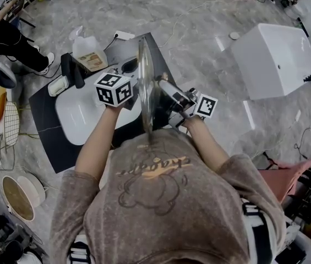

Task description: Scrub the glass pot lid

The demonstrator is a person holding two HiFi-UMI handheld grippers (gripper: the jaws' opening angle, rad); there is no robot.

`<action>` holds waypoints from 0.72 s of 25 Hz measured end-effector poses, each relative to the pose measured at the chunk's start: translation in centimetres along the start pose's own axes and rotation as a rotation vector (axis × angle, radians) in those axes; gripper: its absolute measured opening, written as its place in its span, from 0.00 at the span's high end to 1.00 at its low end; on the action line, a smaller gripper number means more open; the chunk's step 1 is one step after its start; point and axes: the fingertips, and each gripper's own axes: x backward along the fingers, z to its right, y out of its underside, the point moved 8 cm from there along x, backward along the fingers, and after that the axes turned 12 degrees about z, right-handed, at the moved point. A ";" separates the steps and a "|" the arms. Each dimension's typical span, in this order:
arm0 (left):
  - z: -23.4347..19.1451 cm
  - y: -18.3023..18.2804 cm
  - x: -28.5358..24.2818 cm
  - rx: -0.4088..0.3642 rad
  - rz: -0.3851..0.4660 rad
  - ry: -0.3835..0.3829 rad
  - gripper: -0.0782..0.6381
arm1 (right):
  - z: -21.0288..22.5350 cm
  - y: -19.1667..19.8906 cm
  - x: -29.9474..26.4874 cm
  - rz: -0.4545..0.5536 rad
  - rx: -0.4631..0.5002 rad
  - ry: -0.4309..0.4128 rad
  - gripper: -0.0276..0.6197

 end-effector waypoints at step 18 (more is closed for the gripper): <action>2.6 7.2 1.8 0.108 -0.202 0.126 0.80 | 0.3 -1.8 0.5 0.056 0.017 0.007 0.68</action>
